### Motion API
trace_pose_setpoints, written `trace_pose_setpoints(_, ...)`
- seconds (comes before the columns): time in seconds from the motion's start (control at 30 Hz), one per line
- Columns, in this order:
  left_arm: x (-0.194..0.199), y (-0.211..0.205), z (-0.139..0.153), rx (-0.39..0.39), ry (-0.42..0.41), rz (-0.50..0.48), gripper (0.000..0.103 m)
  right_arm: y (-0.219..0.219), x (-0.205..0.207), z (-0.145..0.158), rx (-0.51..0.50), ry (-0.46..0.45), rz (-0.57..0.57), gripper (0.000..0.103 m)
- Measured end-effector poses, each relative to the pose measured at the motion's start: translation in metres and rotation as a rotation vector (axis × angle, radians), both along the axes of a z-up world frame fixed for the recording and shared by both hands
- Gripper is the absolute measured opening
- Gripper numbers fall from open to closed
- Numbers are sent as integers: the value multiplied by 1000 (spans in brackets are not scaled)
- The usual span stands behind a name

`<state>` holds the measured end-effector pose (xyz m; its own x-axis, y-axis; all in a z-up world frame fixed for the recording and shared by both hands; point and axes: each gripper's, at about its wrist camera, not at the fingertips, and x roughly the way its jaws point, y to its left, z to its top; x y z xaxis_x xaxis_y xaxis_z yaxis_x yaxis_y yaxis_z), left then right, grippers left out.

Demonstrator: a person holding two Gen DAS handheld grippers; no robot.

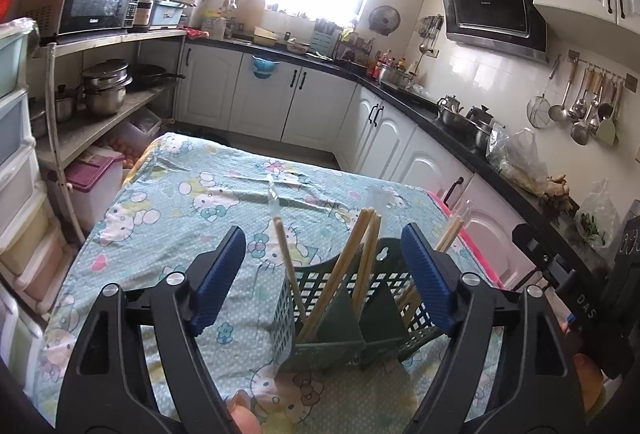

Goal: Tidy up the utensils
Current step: 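Withdraw both open grippers from the caddy toward the loose chopsticks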

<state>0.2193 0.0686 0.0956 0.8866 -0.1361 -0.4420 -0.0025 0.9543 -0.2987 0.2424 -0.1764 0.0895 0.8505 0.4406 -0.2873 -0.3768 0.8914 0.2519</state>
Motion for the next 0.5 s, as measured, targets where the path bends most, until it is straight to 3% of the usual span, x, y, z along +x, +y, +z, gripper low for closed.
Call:
trace_pose_setpoints(0.23,-14,3,-6,-9,2,15,91,-2,-16,-2,-8,-5,9,54)
trace_pose_setpoints(0.5,-28,7,-14,-9,12,39,92,-2,-34,-5,-15,-1,27,59)
